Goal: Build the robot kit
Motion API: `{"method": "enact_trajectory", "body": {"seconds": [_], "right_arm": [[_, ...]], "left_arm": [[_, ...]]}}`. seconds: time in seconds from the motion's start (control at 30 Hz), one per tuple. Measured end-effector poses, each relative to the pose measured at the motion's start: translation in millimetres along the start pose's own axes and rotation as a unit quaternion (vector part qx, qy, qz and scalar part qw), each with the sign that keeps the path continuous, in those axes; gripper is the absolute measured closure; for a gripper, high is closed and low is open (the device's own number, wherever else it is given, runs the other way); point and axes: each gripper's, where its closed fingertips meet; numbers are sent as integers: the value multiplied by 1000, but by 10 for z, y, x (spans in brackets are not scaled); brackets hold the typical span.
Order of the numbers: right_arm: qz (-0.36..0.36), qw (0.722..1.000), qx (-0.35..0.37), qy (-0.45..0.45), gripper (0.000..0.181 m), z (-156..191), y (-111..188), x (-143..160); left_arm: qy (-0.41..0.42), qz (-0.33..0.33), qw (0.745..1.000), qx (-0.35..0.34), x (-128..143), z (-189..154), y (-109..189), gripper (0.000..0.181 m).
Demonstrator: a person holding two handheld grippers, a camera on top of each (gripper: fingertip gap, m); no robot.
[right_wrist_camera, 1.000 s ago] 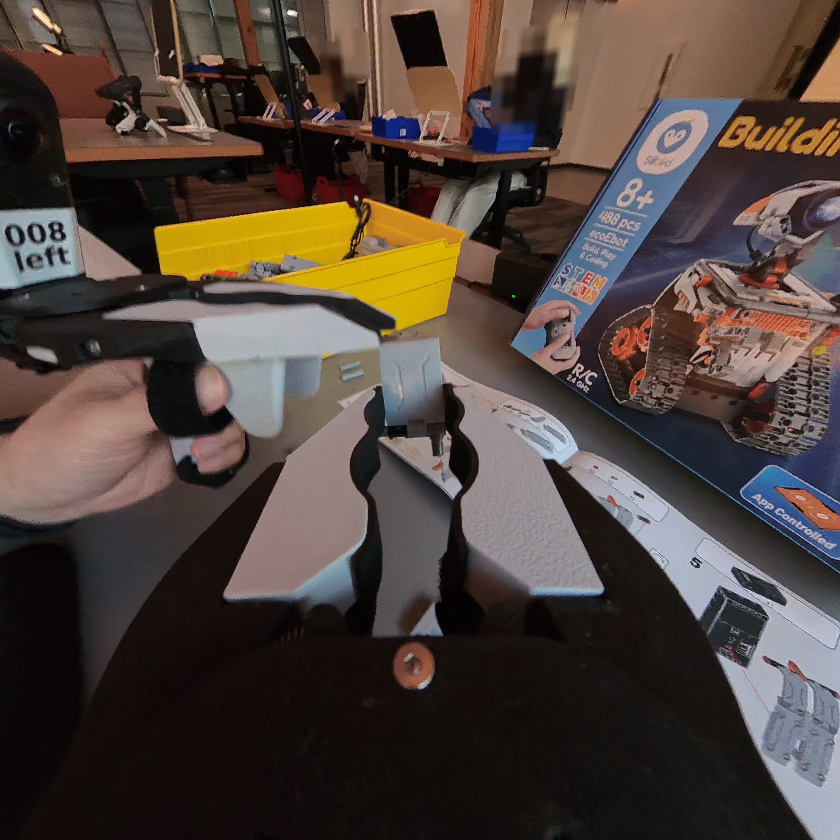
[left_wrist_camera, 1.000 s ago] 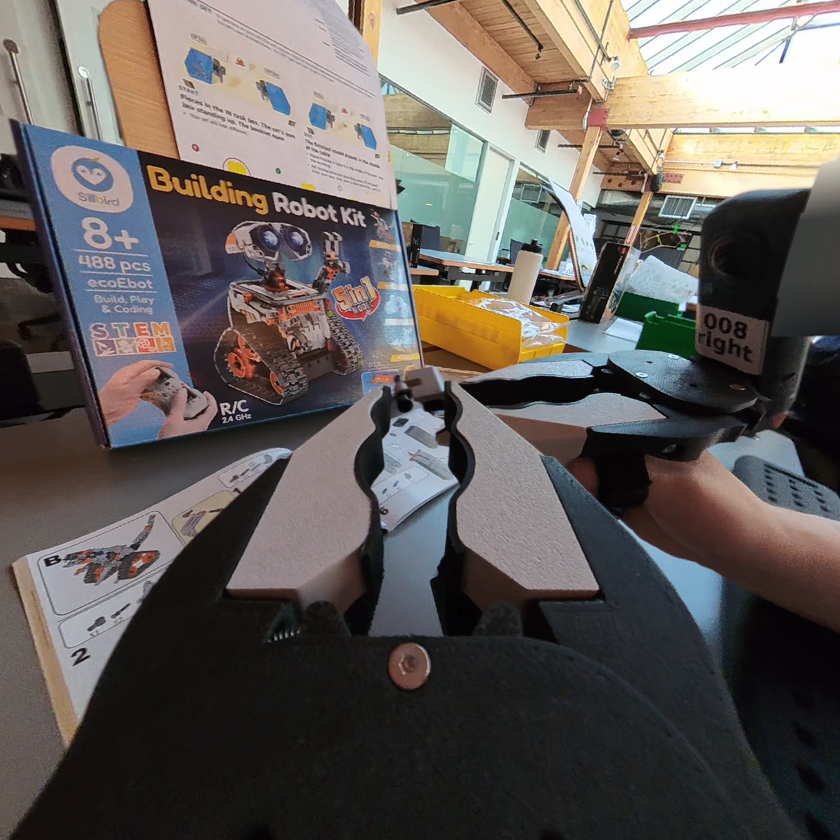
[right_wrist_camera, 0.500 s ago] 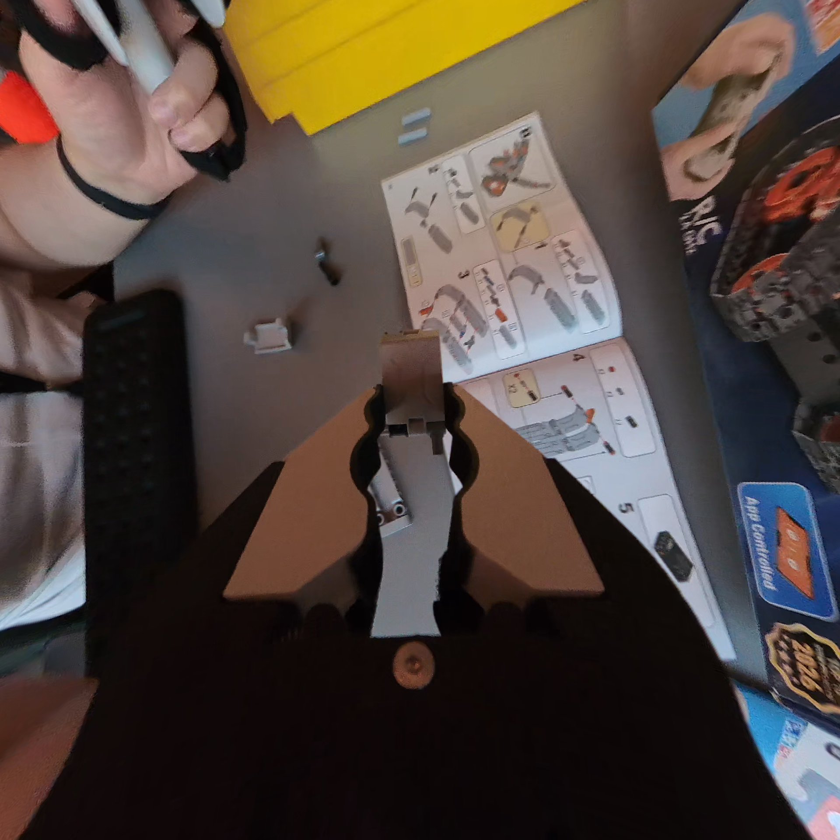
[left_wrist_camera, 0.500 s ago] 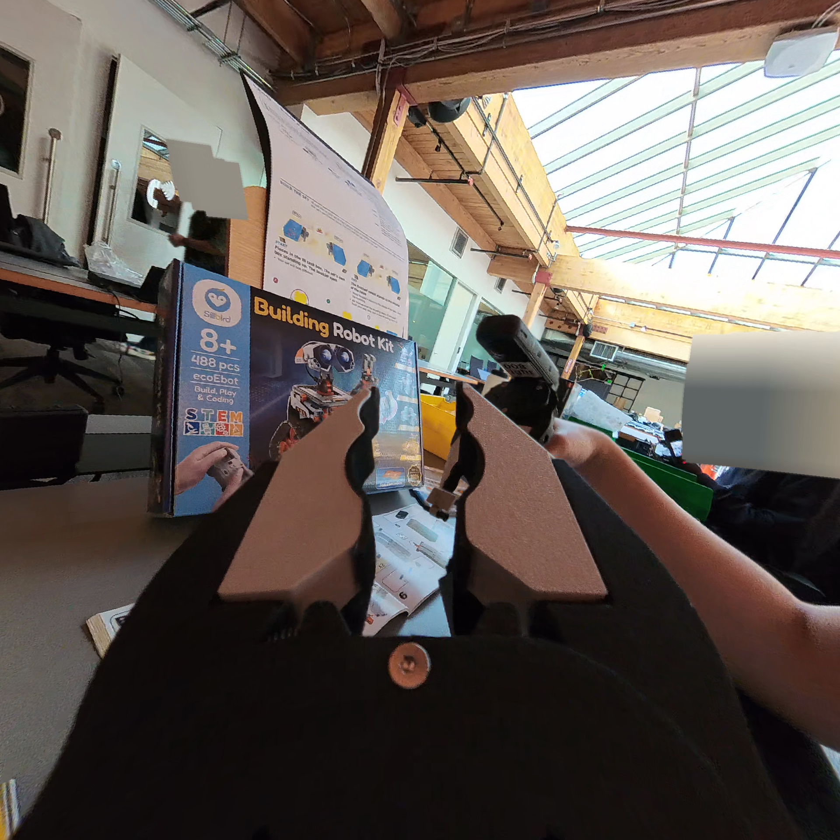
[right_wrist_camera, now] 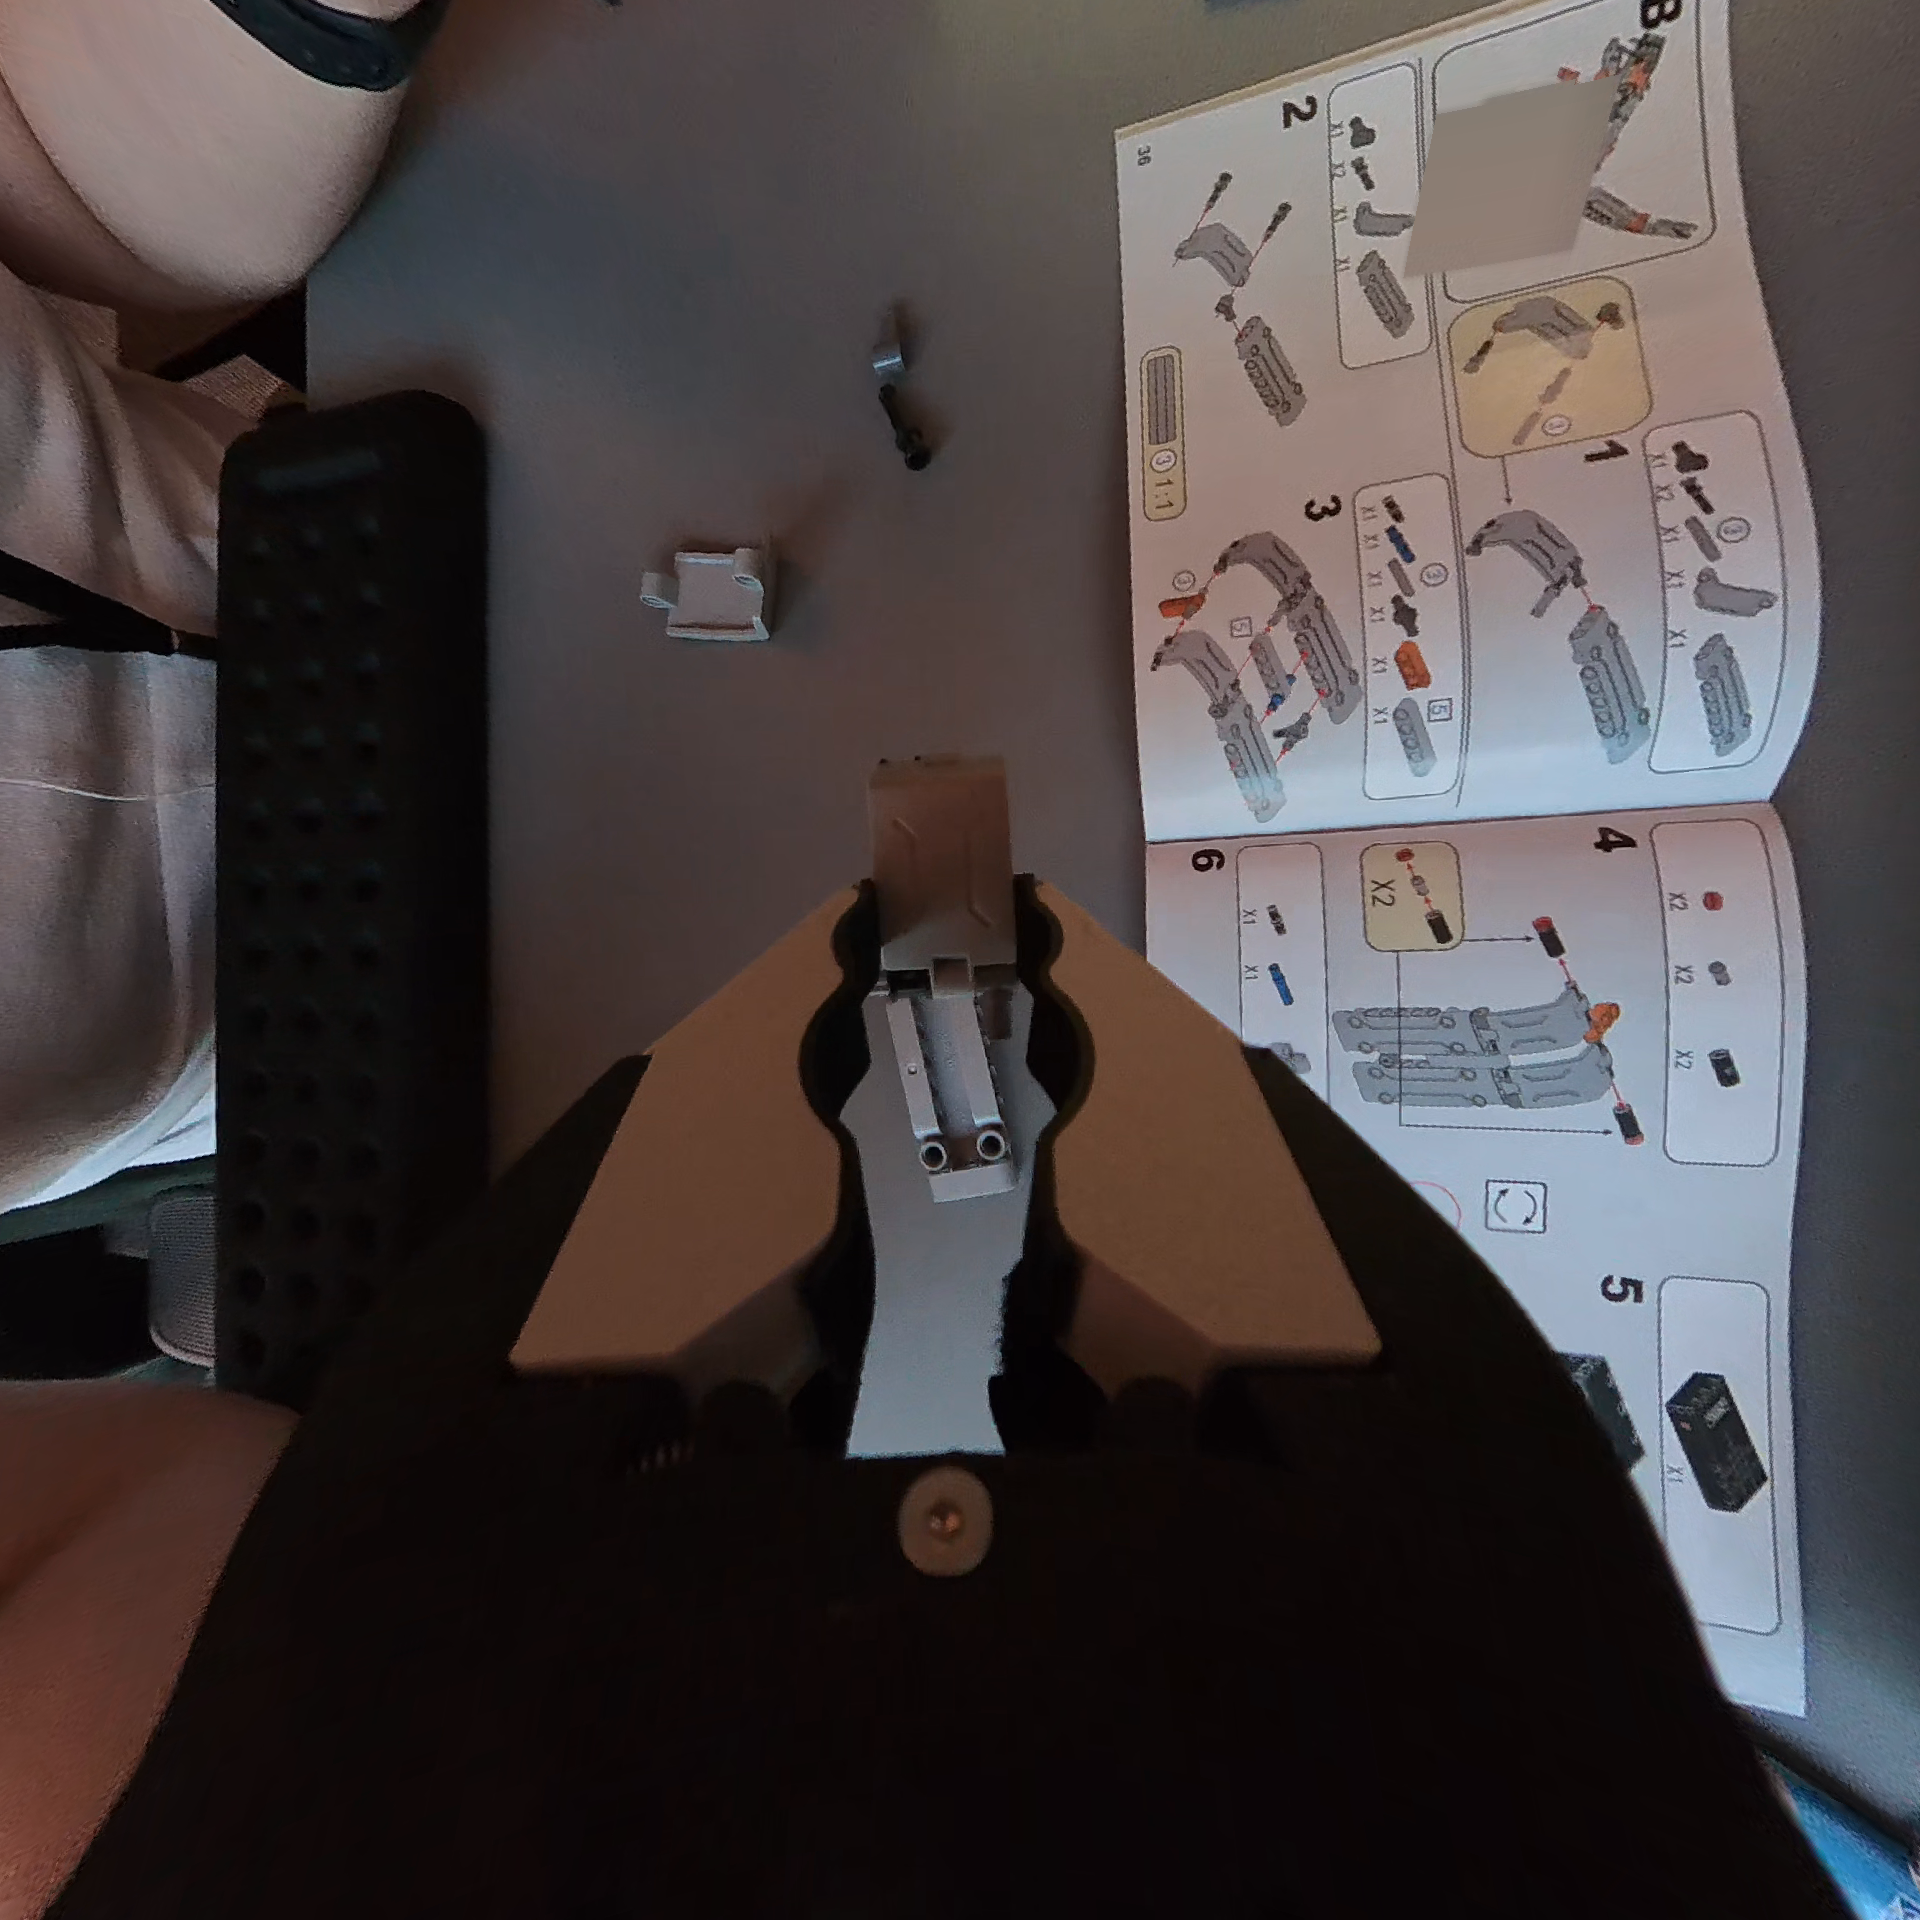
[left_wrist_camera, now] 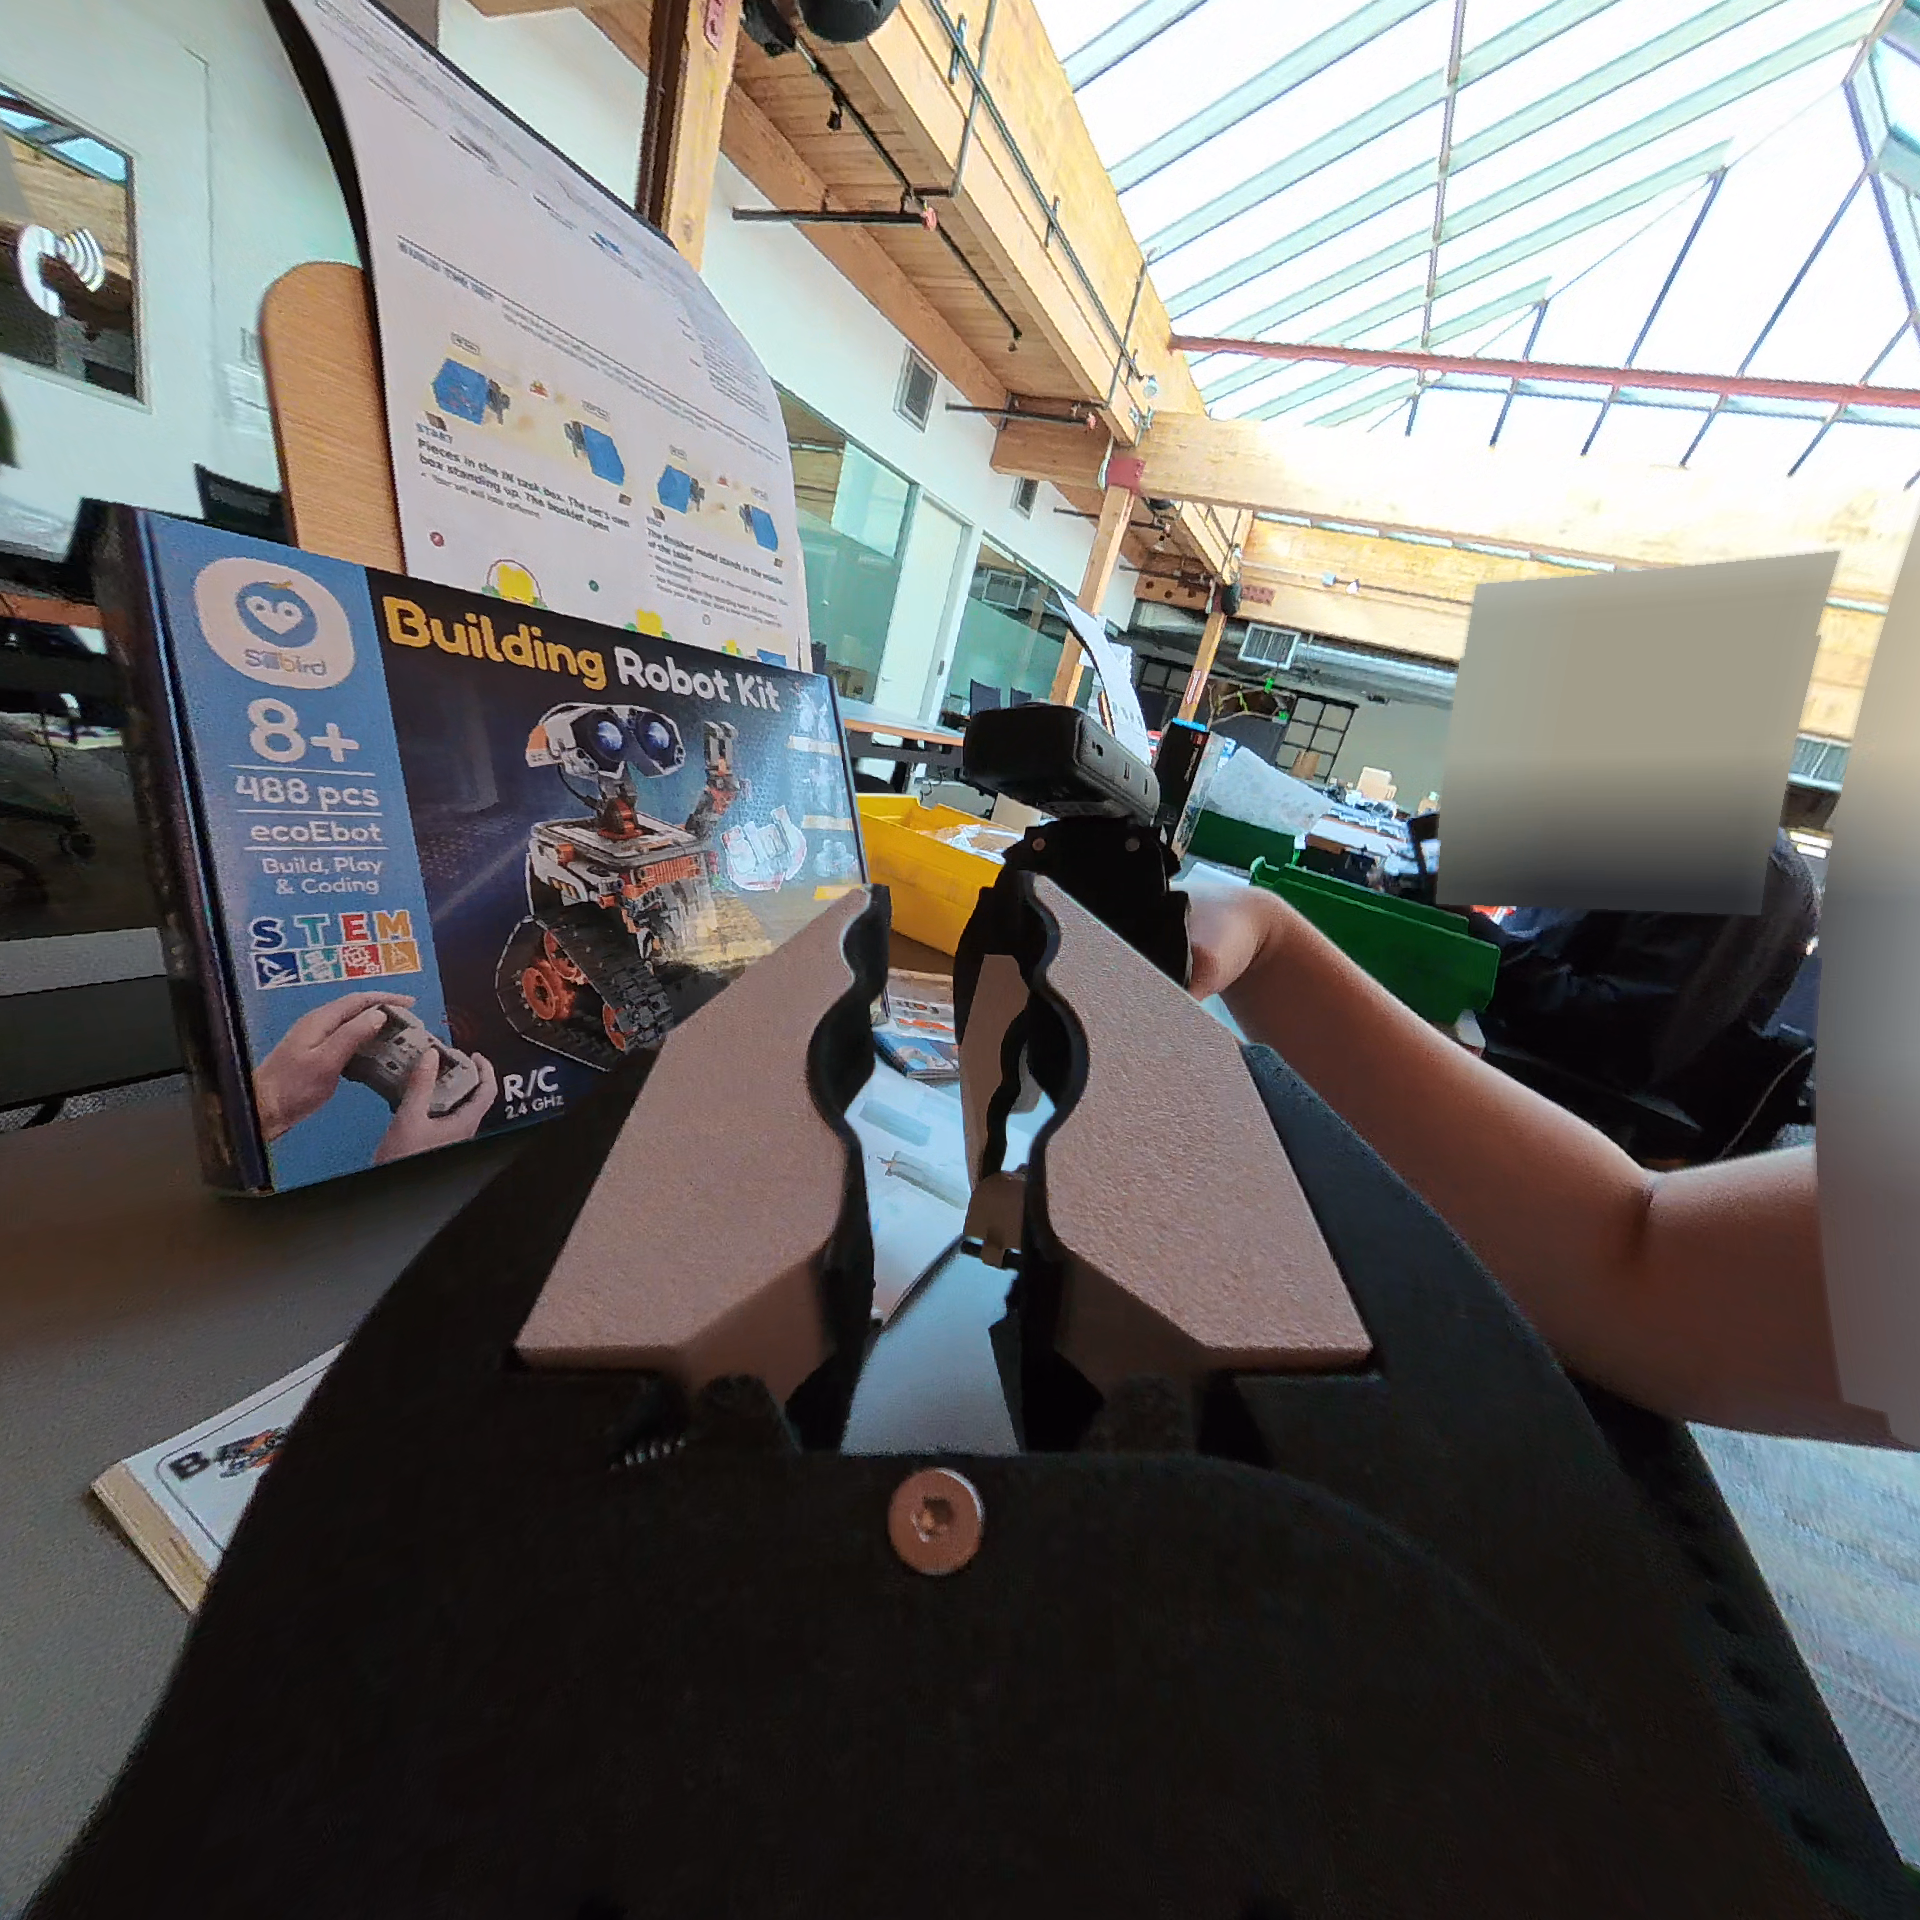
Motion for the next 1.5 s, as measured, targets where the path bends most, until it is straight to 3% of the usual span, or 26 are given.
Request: {"method": "enact_trajectory", "body": {"seconds": [0.17, 0.3, 0.47, 0.57, 0.67, 0.8, 0.9, 1.03, 1.23, 1.33, 1.5], "right_arm": [[-15, 1000, 0, 13, 157, 9, -16, -72], [-30, 999, -24, 20, 157, 81, -68, -131], [-10, 998, -40, 47, 157, 191, -109, -100], [-14, 997, -46, 59, 157, 252, -111, -141], [-14, 996, -60, 68, 157, 333, -146, -174], [-1, 994, -67, 91, 156, 402, -187, -168], [-10, 993, -71, 94, 157, 424, -186, -203], [-29, 993, -60, 98, 154, 377, -140, -245], [-163, 973, -21, 161, 120, 296, 219, -506], [-176, 965, -3, 194, 120, 303, 229, -598], [-149, 968, -34, 199, 131, 411, 141, -533]], "left_arm": [[5, 55, 998, 22, 242, -69, -68, 151], [90, 140, 980, 105, 575, -319, -101, 141], [0, 263, 960, 99, 1120, -317, -42, 127], [-1, 277, 954, 111, 1232, -402, -48, 139], [29, 278, 953, 121, 1276, -484, -66, 137], [-36, 326, 939, 105, 1450, -397, 0, 133], [-48, 363, 922, 125, 1565, -457, 77, 154], [-45, 355, 927, 113, 1534, -435, 45, 157], [-62, 280, 955, 73, 1184, -275, -49, 157], [-93, 273, 954, 78, 1129, -299, -55, 157], [-119, 272, 950, 100, 1128, -400, -53, 157]]}}
Point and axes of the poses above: each gripper's, where its closed fingertips meet, y back along the fingers, x out of its underside, z = x × y across the jaws, and after that the axes turned 9 degrees about -z, right-handed
